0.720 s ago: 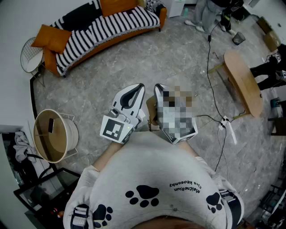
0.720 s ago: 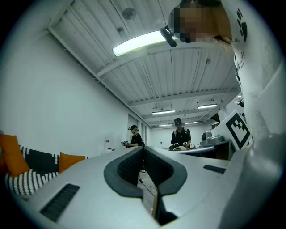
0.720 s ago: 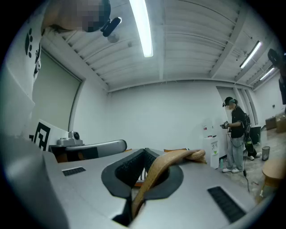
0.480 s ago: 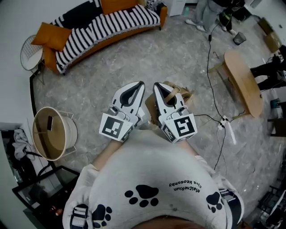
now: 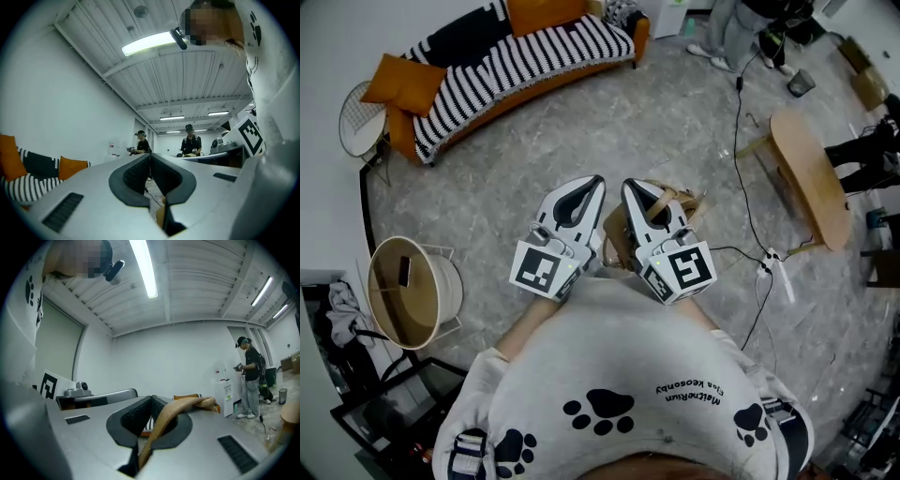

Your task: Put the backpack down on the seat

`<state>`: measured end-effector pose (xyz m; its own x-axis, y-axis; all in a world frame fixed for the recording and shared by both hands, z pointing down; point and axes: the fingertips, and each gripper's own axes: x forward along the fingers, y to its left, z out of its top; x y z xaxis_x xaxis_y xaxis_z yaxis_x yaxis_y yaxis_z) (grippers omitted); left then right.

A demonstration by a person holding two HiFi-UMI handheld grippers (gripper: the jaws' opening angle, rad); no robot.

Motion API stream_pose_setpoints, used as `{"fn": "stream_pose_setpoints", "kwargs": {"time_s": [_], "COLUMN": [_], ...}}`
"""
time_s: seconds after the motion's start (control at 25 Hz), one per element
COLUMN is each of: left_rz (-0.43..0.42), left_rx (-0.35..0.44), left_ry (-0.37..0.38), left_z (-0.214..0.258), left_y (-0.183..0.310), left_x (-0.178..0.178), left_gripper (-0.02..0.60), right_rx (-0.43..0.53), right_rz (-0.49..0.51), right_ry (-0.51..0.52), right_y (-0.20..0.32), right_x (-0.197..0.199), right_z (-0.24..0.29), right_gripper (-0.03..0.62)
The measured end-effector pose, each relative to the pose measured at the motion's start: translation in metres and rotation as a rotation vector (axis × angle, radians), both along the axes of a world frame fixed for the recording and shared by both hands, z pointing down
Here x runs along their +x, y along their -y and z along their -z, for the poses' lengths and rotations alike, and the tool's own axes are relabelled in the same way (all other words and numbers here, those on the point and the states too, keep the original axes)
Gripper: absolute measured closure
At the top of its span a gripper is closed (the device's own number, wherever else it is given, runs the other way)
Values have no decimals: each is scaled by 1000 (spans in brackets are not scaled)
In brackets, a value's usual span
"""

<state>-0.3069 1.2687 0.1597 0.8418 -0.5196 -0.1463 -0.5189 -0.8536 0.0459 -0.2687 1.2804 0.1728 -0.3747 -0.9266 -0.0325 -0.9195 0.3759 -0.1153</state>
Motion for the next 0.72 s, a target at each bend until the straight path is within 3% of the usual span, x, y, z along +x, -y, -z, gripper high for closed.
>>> {"fn": "stream_pose_setpoints", "kwargs": {"time_s": [0.16,0.48,0.72], "left_rz": [-20,-107,-162], "left_rx": [-7,3,4], "left_ry": [14,4,-5], "left_z": [-10,-4,-6], "left_y": [43,183,264], "left_x": [4,0,-3], "left_gripper": [560,560,560], "right_rx": [-13,10,10], "right_rz": [-13,-79,-156], "right_ry": [-4,-10,5], "right_y": [43,180,255], "right_x": [3,0,4], "right_z": [-7,1,-2], "right_gripper": [564,563,564]}}
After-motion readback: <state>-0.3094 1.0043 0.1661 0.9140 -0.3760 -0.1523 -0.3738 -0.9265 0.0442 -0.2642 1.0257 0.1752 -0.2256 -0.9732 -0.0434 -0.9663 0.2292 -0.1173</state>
